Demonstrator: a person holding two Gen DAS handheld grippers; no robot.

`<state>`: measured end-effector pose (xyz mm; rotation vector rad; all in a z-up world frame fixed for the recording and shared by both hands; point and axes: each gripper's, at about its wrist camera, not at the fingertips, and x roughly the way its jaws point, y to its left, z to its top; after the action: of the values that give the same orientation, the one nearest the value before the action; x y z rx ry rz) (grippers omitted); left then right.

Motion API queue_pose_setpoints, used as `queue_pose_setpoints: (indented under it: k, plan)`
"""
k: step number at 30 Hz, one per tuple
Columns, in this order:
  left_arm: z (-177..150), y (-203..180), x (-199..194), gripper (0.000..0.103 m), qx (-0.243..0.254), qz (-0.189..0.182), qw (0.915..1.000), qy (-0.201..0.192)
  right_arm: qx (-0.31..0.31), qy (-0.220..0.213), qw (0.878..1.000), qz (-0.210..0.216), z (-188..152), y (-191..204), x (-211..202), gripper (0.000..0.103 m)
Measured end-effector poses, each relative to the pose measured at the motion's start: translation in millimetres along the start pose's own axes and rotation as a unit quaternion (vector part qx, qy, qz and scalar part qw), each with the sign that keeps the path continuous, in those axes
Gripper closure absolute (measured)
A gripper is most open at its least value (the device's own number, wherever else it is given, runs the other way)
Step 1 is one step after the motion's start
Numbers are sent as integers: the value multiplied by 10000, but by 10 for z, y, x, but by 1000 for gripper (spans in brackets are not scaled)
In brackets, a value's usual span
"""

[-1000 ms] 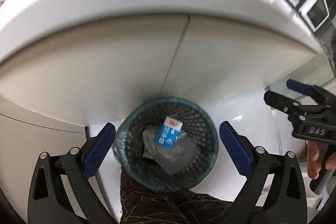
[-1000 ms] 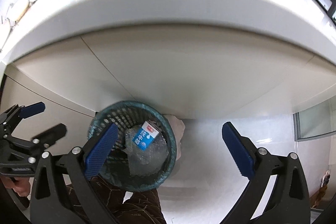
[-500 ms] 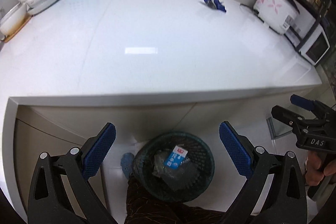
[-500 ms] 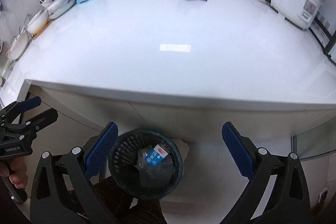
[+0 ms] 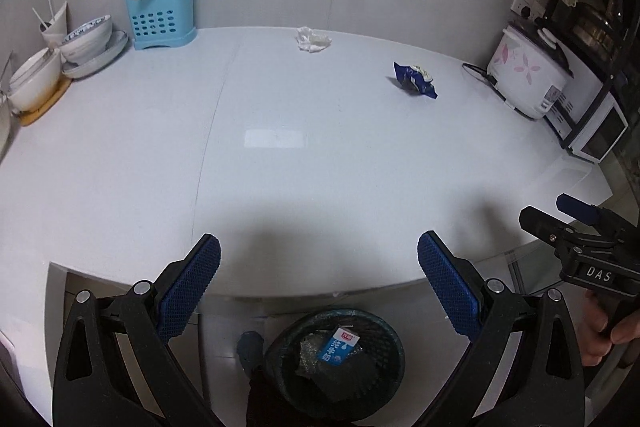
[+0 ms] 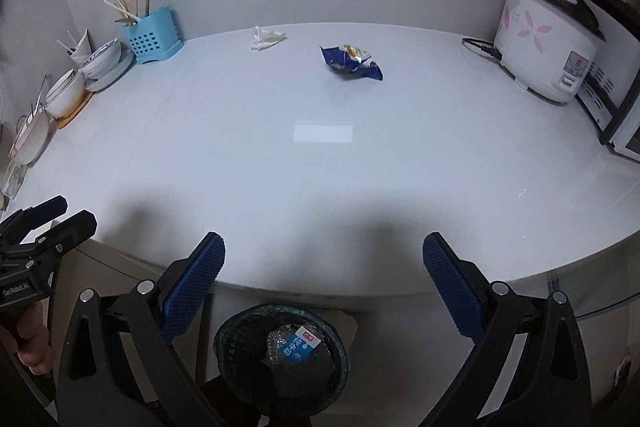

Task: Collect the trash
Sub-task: 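Raise both tools back above the counter toward the tissue and blue snack packet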

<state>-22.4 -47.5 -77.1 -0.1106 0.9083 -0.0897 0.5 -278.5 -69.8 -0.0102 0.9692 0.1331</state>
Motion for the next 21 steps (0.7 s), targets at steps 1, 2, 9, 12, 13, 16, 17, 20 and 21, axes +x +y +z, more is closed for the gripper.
queue_pose_setpoints:
  k: [1,2,9,12,13,16,17,20,21]
  plan:
    - [53,6,-6,6,4,2,10000,-24,25,-25,10000,-15,52,-9,-3,8]
    - [123,10,-10,6,10,12,10000,-50,46,-53,10000,-33,114,-22,-4,8]
    - [501,16,21,6,64,18,9998,-191,101,-146,9998,-123,454,-21,26,8]
    - [666,23,68,6,100,35,9997,-210,124,-203,9996,-155,594,-4,53,8]
    - [709,28,88,6,106,35,9997,-211,130,-225,9995,-177,636,1,64,8]
    - [858,57,165,6,97,15,9998,-194,145,-303,9992,-204,786,4,111,8]
    - [907,68,197,6,91,9,9998,-178,151,-309,9992,-215,848,7,136,8]
    - [1062,98,307,6,55,-59,9999,-122,171,-299,9993,-163,998,15,219,8]
    - [1099,97,341,6,63,-73,9999,-110,162,-305,9993,-135,1058,27,251,8]
